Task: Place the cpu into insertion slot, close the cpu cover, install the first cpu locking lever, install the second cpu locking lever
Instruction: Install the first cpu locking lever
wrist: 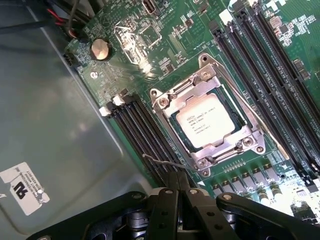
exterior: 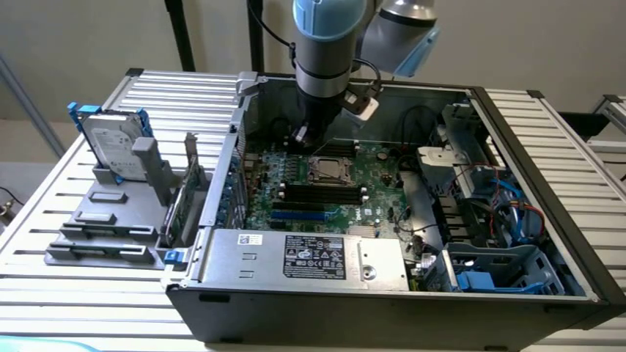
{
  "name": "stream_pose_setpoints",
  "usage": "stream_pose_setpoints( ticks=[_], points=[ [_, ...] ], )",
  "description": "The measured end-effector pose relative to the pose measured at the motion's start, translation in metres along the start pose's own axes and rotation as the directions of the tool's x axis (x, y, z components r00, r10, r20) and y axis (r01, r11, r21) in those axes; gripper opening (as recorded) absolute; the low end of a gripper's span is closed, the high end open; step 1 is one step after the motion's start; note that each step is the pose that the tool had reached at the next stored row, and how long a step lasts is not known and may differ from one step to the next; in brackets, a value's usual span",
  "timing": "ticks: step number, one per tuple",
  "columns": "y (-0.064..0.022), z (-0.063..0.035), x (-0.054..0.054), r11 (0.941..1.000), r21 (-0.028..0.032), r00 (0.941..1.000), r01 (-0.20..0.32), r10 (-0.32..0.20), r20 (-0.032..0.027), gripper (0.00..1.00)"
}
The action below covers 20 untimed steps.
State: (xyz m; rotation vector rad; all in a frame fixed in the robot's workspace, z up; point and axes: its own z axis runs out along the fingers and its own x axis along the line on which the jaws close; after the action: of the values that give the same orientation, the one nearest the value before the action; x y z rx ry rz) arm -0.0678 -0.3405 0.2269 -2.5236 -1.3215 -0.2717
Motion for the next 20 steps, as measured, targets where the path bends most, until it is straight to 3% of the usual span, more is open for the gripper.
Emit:
stream_pose_setpoints(
  ticks=[12, 20],
  points=[
    [-0.0055, 0.0150, -0.007, 1.0000, 0.0003, 1.0000, -0.001, 0.001, 0.0058, 0.11],
    [-0.0060, 0.0182, -0.004, 1.0000, -0.0092, 0.9997, -0.001, 0.001, 0.0244, 0.11]
  ],
)
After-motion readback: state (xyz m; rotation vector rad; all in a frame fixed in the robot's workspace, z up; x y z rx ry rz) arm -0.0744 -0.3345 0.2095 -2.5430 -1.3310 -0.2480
